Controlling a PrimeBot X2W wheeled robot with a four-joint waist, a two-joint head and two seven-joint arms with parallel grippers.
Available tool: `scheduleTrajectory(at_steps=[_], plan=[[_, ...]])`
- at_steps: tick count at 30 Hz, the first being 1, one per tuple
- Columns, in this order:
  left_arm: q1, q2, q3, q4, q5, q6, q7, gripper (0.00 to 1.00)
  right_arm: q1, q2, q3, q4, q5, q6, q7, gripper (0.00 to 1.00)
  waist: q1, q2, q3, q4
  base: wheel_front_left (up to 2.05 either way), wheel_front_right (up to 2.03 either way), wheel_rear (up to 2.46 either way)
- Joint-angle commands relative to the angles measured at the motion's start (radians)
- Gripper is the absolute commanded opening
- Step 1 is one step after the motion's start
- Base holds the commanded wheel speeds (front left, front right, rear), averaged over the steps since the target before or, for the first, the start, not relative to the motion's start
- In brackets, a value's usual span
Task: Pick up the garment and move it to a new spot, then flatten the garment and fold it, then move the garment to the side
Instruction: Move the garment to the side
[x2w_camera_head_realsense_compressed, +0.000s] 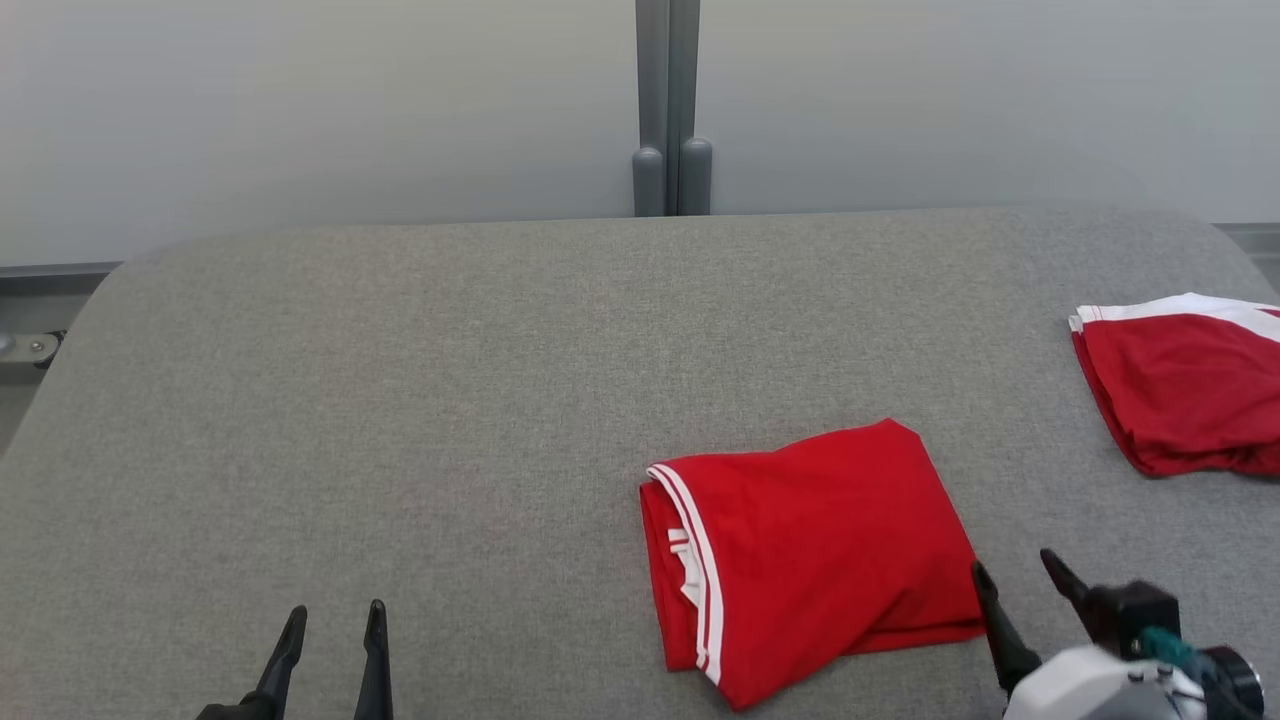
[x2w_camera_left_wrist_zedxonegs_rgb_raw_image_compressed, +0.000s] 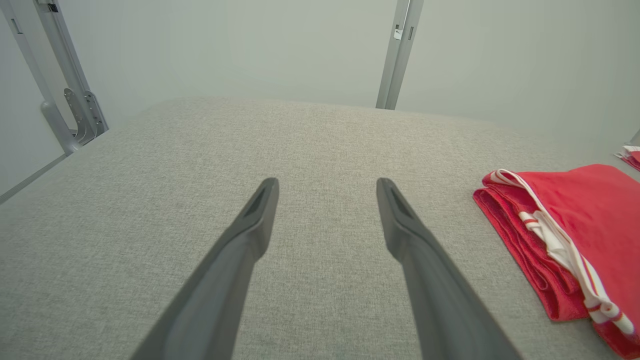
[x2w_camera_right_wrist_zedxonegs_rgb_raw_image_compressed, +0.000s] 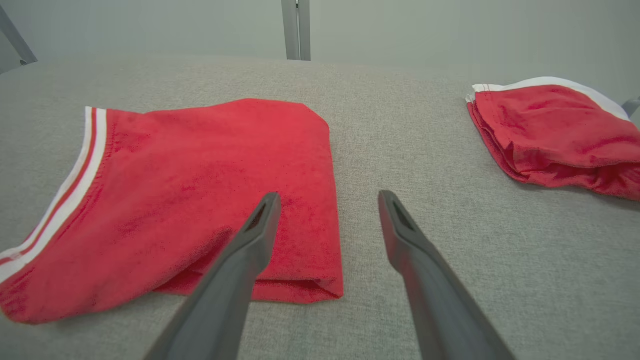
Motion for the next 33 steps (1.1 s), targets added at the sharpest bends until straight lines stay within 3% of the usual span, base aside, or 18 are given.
scheduleTrajectory(at_steps=[1, 8, 11, 16, 25, 26, 33], plan=[[0.006, 0.002, 0.002, -0.009, -0.010, -0.004, -0.002, 1.00, -0.065, -0.019, 0.000, 0.017, 0.038, -0.002, 0.061, 1.00, 0.0000, -0.0001, 0.005, -0.003, 0.00, 0.00, 0.00], [0.022, 0.002, -0.009, -0.015, -0.031, -0.004, -0.002, 1.00, -0.255, -0.095, 0.125, 0.072, 0.206, -0.002, 0.396, 1.00, 0.0000, -0.0001, 0.033, -0.001, 0.00, 0.00, 0.00], [0.023, 0.002, -0.007, -0.010, -0.025, -0.004, -0.002, 1.00, -0.312, -0.117, 0.157, 0.124, 0.261, -0.002, 0.479, 1.00, 0.0000, -0.0001, 0.042, 0.007, 0.00, 0.00, 0.00], [-0.002, 0.002, -0.013, -0.005, -0.023, -0.004, -0.002, 1.00, -0.378, -0.118, 0.180, 0.240, 0.309, -0.002, 0.524, 1.00, 0.0000, -0.0001, 0.062, 0.025, 0.00, 0.00, 0.00], [-0.032, 0.002, -0.012, -0.006, -0.022, -0.004, -0.002, 1.00, -0.452, -0.054, 0.218, 0.414, 0.435, -0.001, 0.552, 0.98, 0.0000, -0.0001, 0.098, 0.035, 0.00, 0.00, 0.00], [-0.034, 0.002, -0.013, -0.005, -0.022, -0.004, -0.002, 1.00, -0.453, -0.052, 0.230, 0.418, 0.463, -0.001, 0.550, 0.00, 0.0000, -0.0001, 0.099, 0.036, 0.00, 0.00, 0.00], [-0.025, 0.001, -0.015, -0.018, -0.036, 0.009, -0.002, 1.00, -0.520, -0.120, 0.383, 0.321, 0.589, -0.001, 0.509, 0.00, 0.0000, -0.0001, 0.109, -0.048, 0.00, 0.00, 0.00]])
